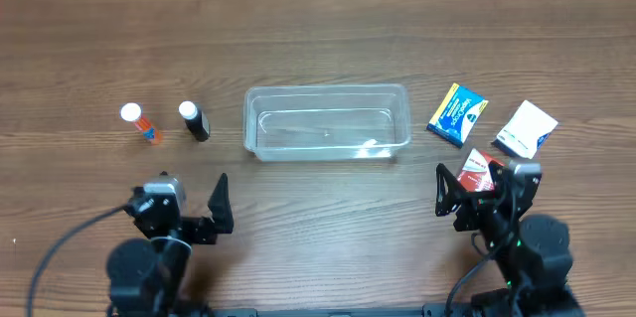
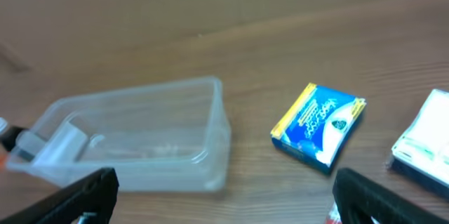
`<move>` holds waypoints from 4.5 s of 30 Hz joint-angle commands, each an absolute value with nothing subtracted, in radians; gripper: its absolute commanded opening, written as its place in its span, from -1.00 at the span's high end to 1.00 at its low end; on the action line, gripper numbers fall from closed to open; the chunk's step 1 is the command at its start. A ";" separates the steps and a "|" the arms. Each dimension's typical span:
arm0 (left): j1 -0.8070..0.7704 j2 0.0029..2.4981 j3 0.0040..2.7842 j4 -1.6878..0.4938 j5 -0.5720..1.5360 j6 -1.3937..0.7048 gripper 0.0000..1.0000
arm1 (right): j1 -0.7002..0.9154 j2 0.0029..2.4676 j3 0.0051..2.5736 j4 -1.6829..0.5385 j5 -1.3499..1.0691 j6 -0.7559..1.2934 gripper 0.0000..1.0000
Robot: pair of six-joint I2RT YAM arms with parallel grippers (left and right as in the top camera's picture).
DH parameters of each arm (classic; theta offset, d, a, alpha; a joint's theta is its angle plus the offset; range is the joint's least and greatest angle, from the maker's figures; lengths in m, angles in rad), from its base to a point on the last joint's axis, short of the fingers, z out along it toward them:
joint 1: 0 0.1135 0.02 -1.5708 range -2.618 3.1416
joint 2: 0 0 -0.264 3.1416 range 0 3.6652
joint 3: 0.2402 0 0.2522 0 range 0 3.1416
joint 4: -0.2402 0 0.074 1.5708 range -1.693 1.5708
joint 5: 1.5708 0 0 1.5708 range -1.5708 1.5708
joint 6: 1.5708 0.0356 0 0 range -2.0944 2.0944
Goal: Pack container
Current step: 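Reach the left gripper to the black bottle and grasp it, then carry the black bottle into the container's left end and release, then grasp the orange tube with the left gripper, then place the orange tube beside the black bottle in the container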
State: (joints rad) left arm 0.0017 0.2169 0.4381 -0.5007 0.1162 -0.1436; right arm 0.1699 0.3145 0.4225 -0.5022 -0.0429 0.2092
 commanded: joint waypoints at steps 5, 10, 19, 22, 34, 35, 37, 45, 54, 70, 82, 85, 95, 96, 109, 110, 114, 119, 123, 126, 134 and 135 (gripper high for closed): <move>0.006 0.888 1.102 -1.110 0.124 -0.134 -1.00 | 0.163 0.820 0.942 -1.047 -0.140 0.212 -1.00; 0.007 1.177 1.334 -1.290 0.112 -0.135 -1.00 | 0.162 1.003 1.036 -1.114 -0.125 0.239 -1.00; 0.067 1.757 1.740 -1.320 0.058 -0.241 -1.00 | 0.122 1.200 1.036 -1.132 -0.061 0.228 -1.00; 0.068 1.872 1.740 -1.287 0.043 -0.287 -1.00 | 0.122 1.200 1.036 -1.132 -0.061 0.228 -1.00; 0.073 2.068 1.739 -1.246 0.041 -0.311 0.17 | 0.122 1.200 1.036 -1.135 -0.061 0.228 -1.00; 0.073 2.068 1.739 -1.250 0.041 -0.311 0.22 | 0.122 1.200 1.036 -1.135 -0.061 0.228 -1.00; 0.073 2.068 1.739 -1.256 0.023 -0.311 0.41 | 0.122 1.200 1.036 -1.136 -0.061 0.228 -1.00; 0.030 2.027 1.900 -1.426 0.012 -0.330 0.81 | 0.122 1.200 1.036 -1.135 -0.061 0.228 -1.00; -0.336 1.834 2.004 -1.510 -0.041 -0.337 0.85 | 0.122 1.200 1.036 -1.136 -0.062 0.228 -1.00; -0.321 2.123 1.768 -1.249 -0.006 -0.364 0.68 | 0.122 1.200 1.036 -1.147 -0.062 0.228 -1.00; -0.267 1.730 2.057 -1.544 -0.151 -0.384 -1.00 | 0.122 1.200 1.036 -1.147 -0.062 0.228 -1.00; -0.069 1.615 2.056 -1.610 -0.149 -0.390 -1.00 | 0.122 1.200 1.035 -1.147 -0.062 0.228 -1.00; 0.306 1.889 1.929 -1.521 -0.051 -0.336 -1.00 | 0.122 1.200 1.035 -1.147 -0.062 0.229 -1.00; 0.306 1.935 1.929 -1.513 -0.051 -0.335 -1.00 | 0.122 1.200 1.035 -1.147 -0.062 0.229 -1.00; 0.305 2.182 1.929 -1.456 -0.063 -0.319 0.07 | 0.122 1.200 1.035 -1.147 -0.062 0.229 -1.00; 0.304 2.182 1.929 -1.444 -0.063 -0.313 0.18 | 0.122 1.200 1.035 -1.147 -0.062 0.229 -1.00; 0.304 2.182 1.929 -1.424 -0.063 -0.307 0.38 | 0.122 1.200 1.034 -1.147 -0.062 0.229 -1.00; 0.259 2.096 1.929 -1.462 -0.061 -0.316 0.64 | 0.122 1.200 1.034 -1.146 -0.062 0.229 -1.00; 0.119 1.825 1.929 -1.513 -0.046 -0.349 0.67 | 0.122 1.200 1.034 -1.147 -0.062 0.228 -1.00; -0.072 1.645 1.929 -1.547 -0.048 -0.382 0.66 | 0.122 1.200 1.034 -1.147 -0.062 0.228 -1.00; -0.394 1.597 1.637 -1.385 -0.077 -0.520 0.56 | 0.122 1.200 1.034 -1.151 -0.062 0.229 -1.00; -0.393 1.597 1.541 -1.304 -0.078 -0.520 0.48 | 0.122 1.200 1.034 -1.151 -0.062 0.228 -1.00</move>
State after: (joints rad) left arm -0.3866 1.5913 1.6890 -1.3968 -0.0681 -0.4812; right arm 0.1257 1.2079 1.0096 -1.1538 -0.0704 0.2344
